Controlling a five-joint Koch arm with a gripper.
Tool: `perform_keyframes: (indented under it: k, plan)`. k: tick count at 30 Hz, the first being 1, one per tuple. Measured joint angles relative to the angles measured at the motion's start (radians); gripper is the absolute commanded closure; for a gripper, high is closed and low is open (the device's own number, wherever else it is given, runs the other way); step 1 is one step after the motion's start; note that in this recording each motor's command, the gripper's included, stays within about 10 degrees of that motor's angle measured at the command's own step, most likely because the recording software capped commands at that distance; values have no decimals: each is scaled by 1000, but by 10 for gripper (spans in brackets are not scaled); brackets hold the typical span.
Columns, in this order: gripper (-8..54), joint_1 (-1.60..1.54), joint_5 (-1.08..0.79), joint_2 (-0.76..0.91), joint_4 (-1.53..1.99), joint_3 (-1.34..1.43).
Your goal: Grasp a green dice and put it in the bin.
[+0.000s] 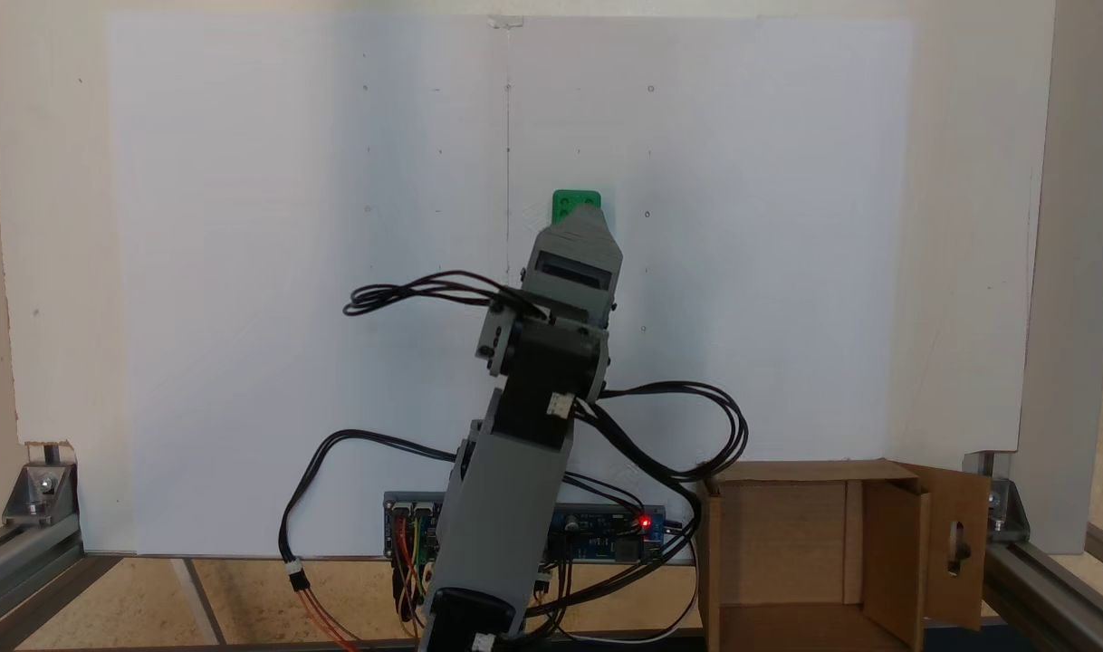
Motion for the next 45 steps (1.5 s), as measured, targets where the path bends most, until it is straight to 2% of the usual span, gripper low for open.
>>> perform_keyframes:
  k: [13,38,45]
  plan:
    - [13,2,-207,-61,-14,-2]
    - [4,-2,-209,-164,-28,5]
    - [12,-2,-209,-195,-158,100]
